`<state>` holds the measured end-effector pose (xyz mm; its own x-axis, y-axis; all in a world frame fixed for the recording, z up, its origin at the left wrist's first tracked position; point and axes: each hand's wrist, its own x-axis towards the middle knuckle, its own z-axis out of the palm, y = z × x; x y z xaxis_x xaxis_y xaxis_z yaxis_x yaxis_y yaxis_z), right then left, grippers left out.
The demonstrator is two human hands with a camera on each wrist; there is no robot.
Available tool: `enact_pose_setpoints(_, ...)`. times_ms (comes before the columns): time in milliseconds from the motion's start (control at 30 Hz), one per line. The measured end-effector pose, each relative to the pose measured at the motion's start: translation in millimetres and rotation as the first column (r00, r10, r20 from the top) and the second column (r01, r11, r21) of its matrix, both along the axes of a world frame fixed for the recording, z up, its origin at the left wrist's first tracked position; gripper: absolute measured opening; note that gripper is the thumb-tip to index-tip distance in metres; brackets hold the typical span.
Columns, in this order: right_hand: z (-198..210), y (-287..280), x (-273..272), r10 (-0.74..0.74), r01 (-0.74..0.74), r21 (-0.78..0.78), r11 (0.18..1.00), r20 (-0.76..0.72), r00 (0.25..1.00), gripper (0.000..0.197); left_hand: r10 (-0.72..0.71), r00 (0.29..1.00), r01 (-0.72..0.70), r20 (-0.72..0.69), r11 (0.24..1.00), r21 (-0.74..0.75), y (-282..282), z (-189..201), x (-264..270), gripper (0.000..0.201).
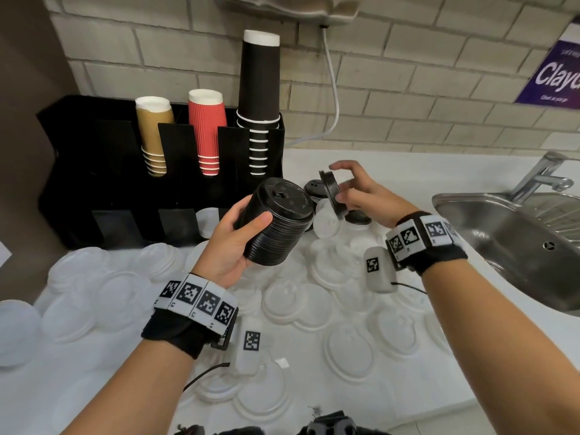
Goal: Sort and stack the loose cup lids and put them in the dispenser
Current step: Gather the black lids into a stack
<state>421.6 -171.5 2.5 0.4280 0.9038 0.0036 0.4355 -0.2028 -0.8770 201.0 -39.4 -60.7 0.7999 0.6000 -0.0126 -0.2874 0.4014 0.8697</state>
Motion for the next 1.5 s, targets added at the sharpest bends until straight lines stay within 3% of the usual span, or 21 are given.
enact_pose_setpoints(100, 6.6, 0.5, -33.8, 0.072, -0.075, 0.166, 0.983, 0.022, 0.997, 0.05, 0.021, 1.0, -0.021, 0.004, 1.0, 0.009, -0.8, -0.7, 1.5, 0.052)
enact_pose_setpoints(233, 8.1, 2.8, -63.0, 0.056, -0.078, 0.231, 0.97, 0.1, 0.993, 0.053, 0.047, 0.999, -0.047, 0.011, 0.998, 0.036, -1.2, -0.1, 0.7, 0.052)
enact_pose_setpoints(433, 15.7, 10.2, -72.3, 0.055, -0.099, 0.123, 0.987, 0.317, 0.947, 0.055, 0.055, 0.998, -0.051, -0.018, 0.988, 0.146, -3.2, 1.6, -2.9, 0.06)
enact_pose_setpoints(633, 26.2, 15.8, -68.9, 0.154, -0.169, 0.016, 0.986, 0.328, 0.932, 0.053, 0.028, 0.999, -0.025, -0.016, 0.985, 0.173, -4.2, 2.3, -5.8, 0.056)
enact_pose_setpoints(867, 24.0, 21.6, -71.7, 0.169, -0.191, 0.024, 0.981, 0.367, 0.915, 0.055, 0.029, 1.0, -0.029, 0.001, 0.994, 0.102, -1.8, -0.5, -7.4, 0.057)
enact_pose_setpoints(967, 30.0, 25.3, -63.9, 0.239, -0.247, -0.007, 0.969, 0.274, 0.931, 0.052, 0.035, 0.999, -0.035, 0.012, 0.998, 0.057, 1.2, -0.7, -8.4, 0.058)
enact_pose_setpoints(1033, 32.2, 33.1, -48.8, 0.141, -0.155, 0.065, 0.986, 0.184, 0.973, 0.037, 0.059, 0.997, -0.059, 0.041, 0.998, -0.002, 5.2, 0.8, -9.0, 0.058)
enact_pose_setpoints(1100, 27.3, 46.0, -29.7, -0.063, 0.047, 0.08, 0.996, 0.198, 0.978, 0.027, 0.096, 0.993, -0.094, 0.063, 0.995, -0.025, 10.5, 3.2, -11.0, 0.059)
enact_pose_setpoints(1167, 14.9, 61.9, -10.5, -0.113, 0.161, -0.108, 0.981, 0.358, 0.927, 0.028, 0.129, 0.99, -0.128, 0.063, 0.992, -0.015, 15.6, 5.5, -13.7, 0.063)
enact_pose_setpoints(1233, -3.4, 78.9, 4.2, 0.064, 0.173, -0.422, 0.89, 0.492, 0.868, 0.041, 0.147, 0.987, -0.146, 0.069, 0.989, -0.015, 20.5, 6.6, -17.0, 0.068)
enact_pose_setpoints(1300, -20.8, 94.7, 10.7, 0.248, 0.185, -0.61, 0.771, 0.554, 0.795, 0.063, 0.151, 0.986, -0.151, 0.067, 0.988, -0.002, 24.8, 7.4, -20.4, 0.068)
enact_pose_setpoints(1400, -42.0, 117.0, 15.3, 0.39, 0.212, -0.663, 0.718, 0.635, 0.666, 0.089, 0.158, 0.986, -0.16, 0.06, 0.987, 0.027, 30.0, 8.8, -25.6, 0.062)
enact_pose_setpoints(1500, -53.5, 132.9, 20.2, 0.506, 0.234, -0.717, 0.657, 0.649, 0.568, 0.103, 0.182, 0.982, -0.185, 0.057, 0.982, 0.041, 34.7, 11.9, -30.3, 0.064)
